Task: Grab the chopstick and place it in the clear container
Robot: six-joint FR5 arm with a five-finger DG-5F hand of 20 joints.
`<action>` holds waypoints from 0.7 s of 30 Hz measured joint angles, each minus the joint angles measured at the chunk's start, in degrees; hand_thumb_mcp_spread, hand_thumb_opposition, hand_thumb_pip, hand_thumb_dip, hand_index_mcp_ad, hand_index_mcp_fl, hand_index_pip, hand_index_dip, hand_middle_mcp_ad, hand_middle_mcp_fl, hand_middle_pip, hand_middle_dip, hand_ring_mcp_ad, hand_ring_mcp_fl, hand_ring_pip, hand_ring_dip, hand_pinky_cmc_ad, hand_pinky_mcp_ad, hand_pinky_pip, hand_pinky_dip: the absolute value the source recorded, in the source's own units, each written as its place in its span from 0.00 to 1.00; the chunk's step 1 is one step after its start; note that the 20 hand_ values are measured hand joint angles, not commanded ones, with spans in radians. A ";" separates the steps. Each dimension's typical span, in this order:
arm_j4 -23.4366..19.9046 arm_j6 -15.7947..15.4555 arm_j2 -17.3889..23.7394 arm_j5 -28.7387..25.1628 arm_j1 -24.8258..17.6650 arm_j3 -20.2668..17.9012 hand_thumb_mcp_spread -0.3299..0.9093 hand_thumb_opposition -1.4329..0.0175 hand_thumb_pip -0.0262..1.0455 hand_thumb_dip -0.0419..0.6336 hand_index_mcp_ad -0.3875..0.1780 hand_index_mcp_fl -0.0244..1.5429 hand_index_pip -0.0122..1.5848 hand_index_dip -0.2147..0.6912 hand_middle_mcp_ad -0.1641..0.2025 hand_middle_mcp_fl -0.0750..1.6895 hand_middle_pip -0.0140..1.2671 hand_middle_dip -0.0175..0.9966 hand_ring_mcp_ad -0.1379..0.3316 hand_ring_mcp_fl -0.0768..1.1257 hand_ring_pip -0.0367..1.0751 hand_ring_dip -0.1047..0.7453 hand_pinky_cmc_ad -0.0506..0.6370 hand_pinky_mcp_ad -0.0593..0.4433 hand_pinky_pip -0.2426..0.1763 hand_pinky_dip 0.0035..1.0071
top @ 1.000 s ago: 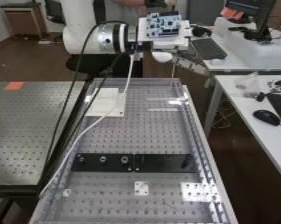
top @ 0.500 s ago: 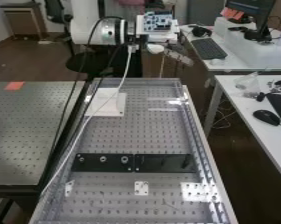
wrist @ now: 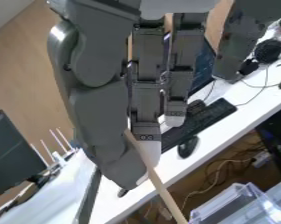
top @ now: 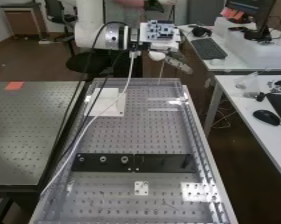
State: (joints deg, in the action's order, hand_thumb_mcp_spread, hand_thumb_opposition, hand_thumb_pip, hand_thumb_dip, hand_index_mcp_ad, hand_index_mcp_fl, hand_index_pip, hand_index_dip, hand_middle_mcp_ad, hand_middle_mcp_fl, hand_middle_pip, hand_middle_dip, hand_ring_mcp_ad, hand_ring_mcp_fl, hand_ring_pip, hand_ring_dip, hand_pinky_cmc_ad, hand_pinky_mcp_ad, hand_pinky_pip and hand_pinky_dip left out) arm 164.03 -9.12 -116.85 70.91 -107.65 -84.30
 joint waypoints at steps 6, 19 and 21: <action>2.04 -0.69 -0.35 3.34 1.12 0.25 0.94 0.25 0.37 0.57 0.46 0.77 0.38 0.70 0.22 0.79 0.16 0.85 0.34 0.62 0.14 0.75 0.60 0.77 0.67 0.15; 12.27 -5.18 -3.23 9.46 3.29 6.09 0.94 0.25 0.37 0.57 0.46 0.77 0.38 0.70 0.23 0.80 0.16 0.85 0.35 0.62 0.14 0.75 0.60 0.77 0.67 0.15; 14.54 -6.26 -4.26 11.42 3.67 8.04 0.94 0.25 0.37 0.57 0.46 0.77 0.38 0.70 0.23 0.80 0.16 0.85 0.34 0.63 0.14 0.75 0.61 0.78 0.67 0.15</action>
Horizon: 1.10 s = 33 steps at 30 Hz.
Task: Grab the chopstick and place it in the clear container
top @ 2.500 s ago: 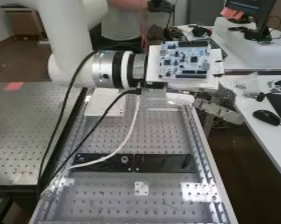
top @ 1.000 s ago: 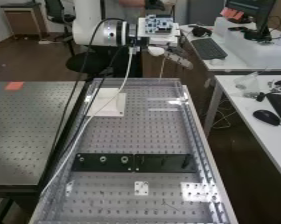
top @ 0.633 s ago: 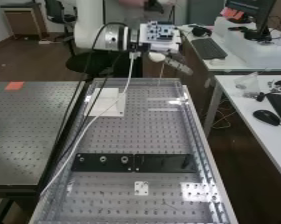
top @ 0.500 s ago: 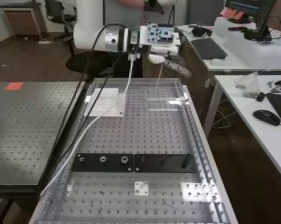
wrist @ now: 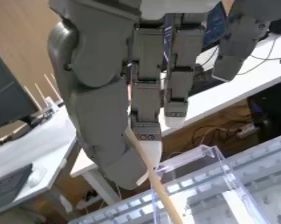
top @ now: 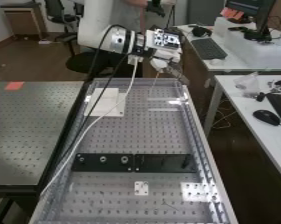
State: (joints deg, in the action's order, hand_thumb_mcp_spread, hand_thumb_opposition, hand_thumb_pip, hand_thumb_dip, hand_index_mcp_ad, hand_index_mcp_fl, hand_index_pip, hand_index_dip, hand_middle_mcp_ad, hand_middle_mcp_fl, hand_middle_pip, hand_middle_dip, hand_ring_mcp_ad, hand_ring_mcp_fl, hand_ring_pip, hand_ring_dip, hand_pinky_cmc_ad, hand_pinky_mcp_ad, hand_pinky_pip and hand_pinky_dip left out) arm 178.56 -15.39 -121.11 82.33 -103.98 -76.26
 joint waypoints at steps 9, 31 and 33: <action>10.14 -5.59 -5.32 6.11 1.14 9.45 0.94 0.25 0.37 0.57 0.48 0.77 0.37 0.72 0.23 0.80 0.16 0.85 0.34 0.63 0.14 0.75 0.61 0.78 0.67 0.15; 15.45 -6.95 -10.19 6.73 2.79 14.69 0.94 0.25 0.37 0.57 0.48 0.78 0.36 0.73 0.23 0.80 0.16 0.85 0.34 0.63 0.14 0.76 0.61 0.78 0.67 0.15; 16.15 -6.77 -11.16 6.29 2.87 15.87 0.94 0.25 0.37 0.57 0.48 0.78 0.36 0.73 0.23 0.80 0.16 0.85 0.34 0.63 0.14 0.76 0.61 0.78 0.67 0.15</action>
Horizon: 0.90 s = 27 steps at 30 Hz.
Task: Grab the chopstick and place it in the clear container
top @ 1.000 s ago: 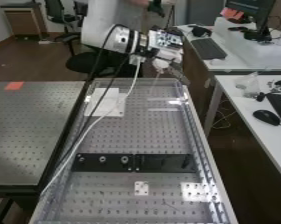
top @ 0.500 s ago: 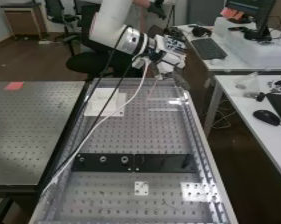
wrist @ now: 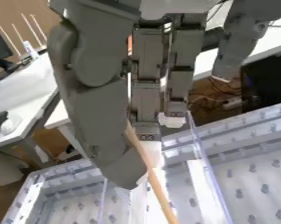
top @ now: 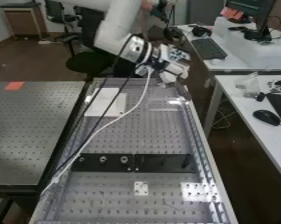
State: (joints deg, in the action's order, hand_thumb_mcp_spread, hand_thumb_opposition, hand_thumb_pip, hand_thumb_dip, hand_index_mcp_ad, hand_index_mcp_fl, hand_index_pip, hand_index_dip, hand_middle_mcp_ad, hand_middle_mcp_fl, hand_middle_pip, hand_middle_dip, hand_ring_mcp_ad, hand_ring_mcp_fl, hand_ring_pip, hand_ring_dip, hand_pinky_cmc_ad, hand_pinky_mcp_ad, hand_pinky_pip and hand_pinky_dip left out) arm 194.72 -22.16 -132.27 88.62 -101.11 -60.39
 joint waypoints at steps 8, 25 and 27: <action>1.10 0.98 -1.47 0.24 0.13 2.56 0.94 0.25 0.37 0.57 0.48 0.78 0.36 0.73 0.18 0.80 0.16 0.85 0.34 0.63 0.14 0.76 0.62 0.78 0.67 0.15; 4.51 2.09 -2.87 1.45 0.15 5.14 0.69 0.38 0.49 0.59 0.38 0.57 0.24 0.66 0.21 0.62 0.11 0.81 0.35 0.50 0.13 0.75 0.70 0.78 0.66 0.15; 4.57 2.06 -2.96 1.47 0.26 5.15 0.68 0.39 0.49 0.59 0.38 0.56 0.23 0.64 0.26 0.60 0.11 0.80 0.35 0.49 0.11 0.75 0.69 0.77 0.65 0.15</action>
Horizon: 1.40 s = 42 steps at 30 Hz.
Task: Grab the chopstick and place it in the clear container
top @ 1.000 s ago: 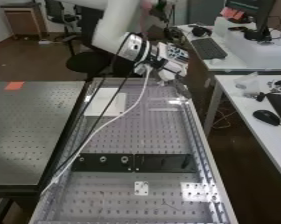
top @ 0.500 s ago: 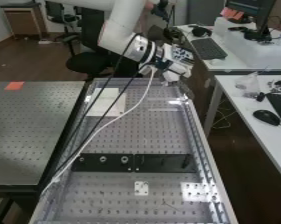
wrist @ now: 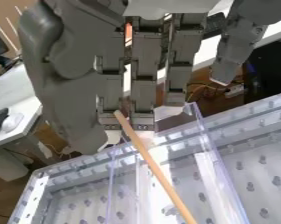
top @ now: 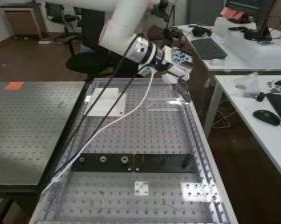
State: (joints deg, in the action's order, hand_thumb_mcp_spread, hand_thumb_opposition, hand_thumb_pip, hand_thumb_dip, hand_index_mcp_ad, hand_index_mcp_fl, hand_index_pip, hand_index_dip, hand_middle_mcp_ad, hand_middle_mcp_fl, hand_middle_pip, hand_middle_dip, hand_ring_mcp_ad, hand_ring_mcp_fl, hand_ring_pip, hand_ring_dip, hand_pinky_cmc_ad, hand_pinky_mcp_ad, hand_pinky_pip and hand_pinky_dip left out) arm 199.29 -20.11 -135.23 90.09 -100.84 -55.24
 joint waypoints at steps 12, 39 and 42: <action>-1.27 2.05 0.58 0.05 0.52 -0.57 0.56 0.41 0.56 0.57 0.35 0.38 0.10 0.64 0.35 0.42 0.07 0.80 0.45 0.34 0.11 0.73 0.75 0.77 0.52 0.16; -29.61 -5.23 27.83 -6.04 4.48 -27.66 0.51 0.48 0.45 0.42 0.35 0.32 0.05 0.70 0.43 0.21 0.07 0.53 0.52 0.22 0.11 0.63 0.79 0.83 0.63 0.20; -32.02 -12.49 31.99 -6.15 4.97 -31.13 0.48 0.48 0.43 0.36 0.35 0.32 0.05 0.70 0.43 0.18 0.07 0.47 0.51 0.17 0.11 0.57 0.79 0.87 0.66 0.19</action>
State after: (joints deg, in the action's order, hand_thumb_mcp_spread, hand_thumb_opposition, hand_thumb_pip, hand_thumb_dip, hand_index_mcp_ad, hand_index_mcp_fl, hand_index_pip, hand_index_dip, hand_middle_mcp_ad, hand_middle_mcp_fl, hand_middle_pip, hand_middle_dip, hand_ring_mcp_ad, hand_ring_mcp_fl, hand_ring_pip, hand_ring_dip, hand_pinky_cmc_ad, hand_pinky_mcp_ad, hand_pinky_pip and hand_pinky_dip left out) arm 167.27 -32.60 -103.24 83.94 -95.88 -86.37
